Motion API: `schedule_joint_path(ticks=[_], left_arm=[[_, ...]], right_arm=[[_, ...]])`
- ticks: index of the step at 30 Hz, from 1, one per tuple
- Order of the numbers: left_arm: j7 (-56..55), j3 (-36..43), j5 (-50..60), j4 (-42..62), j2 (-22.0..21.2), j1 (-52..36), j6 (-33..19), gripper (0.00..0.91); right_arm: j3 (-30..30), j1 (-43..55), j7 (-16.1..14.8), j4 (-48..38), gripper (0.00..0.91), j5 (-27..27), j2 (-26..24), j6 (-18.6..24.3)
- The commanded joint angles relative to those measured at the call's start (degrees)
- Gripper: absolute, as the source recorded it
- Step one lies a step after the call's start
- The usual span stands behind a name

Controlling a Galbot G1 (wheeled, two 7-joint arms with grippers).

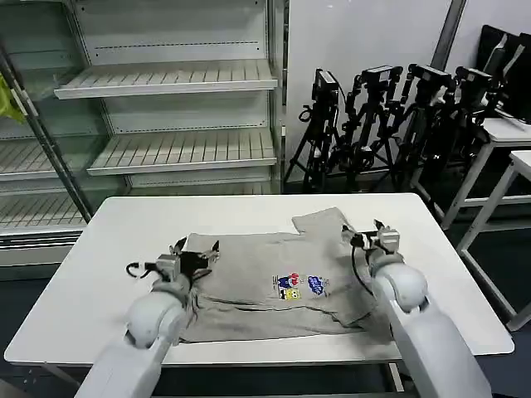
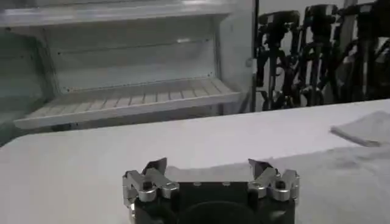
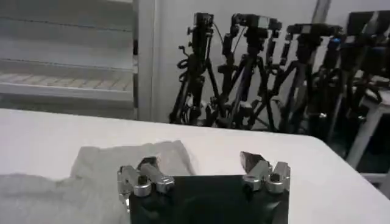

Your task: Fold and organize the clothes.

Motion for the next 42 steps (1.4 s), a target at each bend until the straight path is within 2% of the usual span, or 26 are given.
schedule_joint_path(ticks=[1,8,15,16,17,18,19,20,30,42], left_arm=[[-0.7,4.1,-2.6,16.4,-1.0,-12.2,0.2,0.907],[-1.1,4.4,-4.2,18.2,0.0,-11.7,0.4,0.907],[-1.1,4.3,-5.9,18.1,0.3,-10.2,0.4,0.907],[-1.1,4.2,-6.1,17.9,0.4,-10.0,0.4,0.756],[-1.1,4.1,-7.0,17.7,0.4,-9.7,0.3,0.191],[-1.1,4.1,-7.5,17.5,0.5,-9.5,0.3,0.050],[-1.2,4.1,-7.6,17.2,0.5,-9.2,0.3,0.050],[-1.3,4.0,-7.5,17.0,0.5,-9.0,0.3,0.050],[-1.2,3.8,-7.4,15.5,0.7,-7.1,0.3,0.050],[0.9,2.3,-9.6,12.1,0.8,-5.4,0.1,0.050]], right_arm=[[-4.2,13.5,-1.1,-18.4,0.907,1.2,3.6,-0.5],[-5.6,16.8,-1.0,-27.5,0.907,1.8,6.1,-0.5],[-5.7,18.3,-1.4,-31.8,0.907,1.8,7.9,-0.6],[-5.7,18.3,-1.5,-31.9,0.907,1.8,8.0,-0.6],[-5.8,18.3,-1.8,-32.4,0.907,2.2,8.0,-0.6],[-5.8,18.4,-1.8,-32.5,0.786,2.2,8.0,-0.6],[-5.8,18.3,-1.8,-32.9,0.786,2.9,8.1,-0.6],[-5.7,18.2,-1.9,-33.3,0.000,3.4,8.1,-0.6],[-5.4,17.2,-2.4,-33.3,0.000,8.1,7.7,-0.7],[-4.0,15.0,-2.3,-28.0,0.000,12.0,6.5,-0.2]])
